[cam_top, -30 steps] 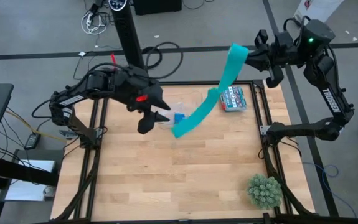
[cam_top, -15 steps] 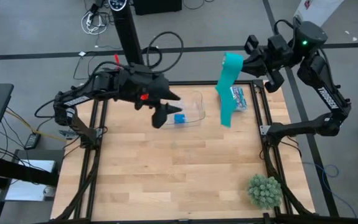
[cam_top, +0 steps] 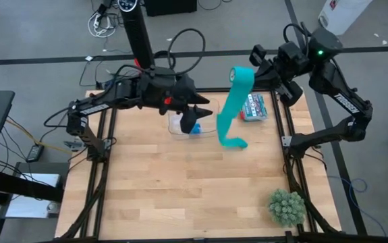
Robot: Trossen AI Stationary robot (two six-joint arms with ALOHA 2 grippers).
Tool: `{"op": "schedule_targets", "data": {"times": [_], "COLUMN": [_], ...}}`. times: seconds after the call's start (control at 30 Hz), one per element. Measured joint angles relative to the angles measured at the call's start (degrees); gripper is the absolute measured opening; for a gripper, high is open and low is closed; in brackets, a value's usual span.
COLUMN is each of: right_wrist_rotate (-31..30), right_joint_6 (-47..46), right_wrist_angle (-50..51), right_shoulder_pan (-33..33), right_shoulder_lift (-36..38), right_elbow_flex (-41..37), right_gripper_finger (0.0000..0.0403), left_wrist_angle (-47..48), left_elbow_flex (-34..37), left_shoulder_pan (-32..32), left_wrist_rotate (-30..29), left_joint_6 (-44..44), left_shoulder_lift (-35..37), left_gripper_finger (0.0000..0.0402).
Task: Roll bandage
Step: Roll the sky blue bandage
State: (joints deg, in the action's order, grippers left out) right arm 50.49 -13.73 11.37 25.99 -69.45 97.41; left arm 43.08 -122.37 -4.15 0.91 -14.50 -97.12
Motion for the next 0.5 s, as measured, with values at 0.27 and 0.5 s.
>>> {"op": "schedule_targets", "data": {"times": [0.27, 0.5], "right_wrist_rotate": [-1.5, -2.8], "right_joint_6": [-1.2, -0.8], "right_wrist_angle": [-2.8, -4.1], "right_shoulder_pan": [-3.3, -4.9], "right_shoulder_lift": [-1.1, -3.4], "right_elbow_flex": [0.0, 0.0], "right_gripper_finger": [0.0, 0.0], "left_wrist_angle": [-10.2, -10.9], "left_elbow_flex": [-0.1, 0.0], "left_shoulder_pan": [-0.7, -0.7], "left_wrist_rotate": [4.8, 7.7], "left_joint_6": [-3.0, -3.5], "left_shoulder_lift": [-1.1, -2.5], "left_gripper_finger": [0.0224, 0.0224]}}
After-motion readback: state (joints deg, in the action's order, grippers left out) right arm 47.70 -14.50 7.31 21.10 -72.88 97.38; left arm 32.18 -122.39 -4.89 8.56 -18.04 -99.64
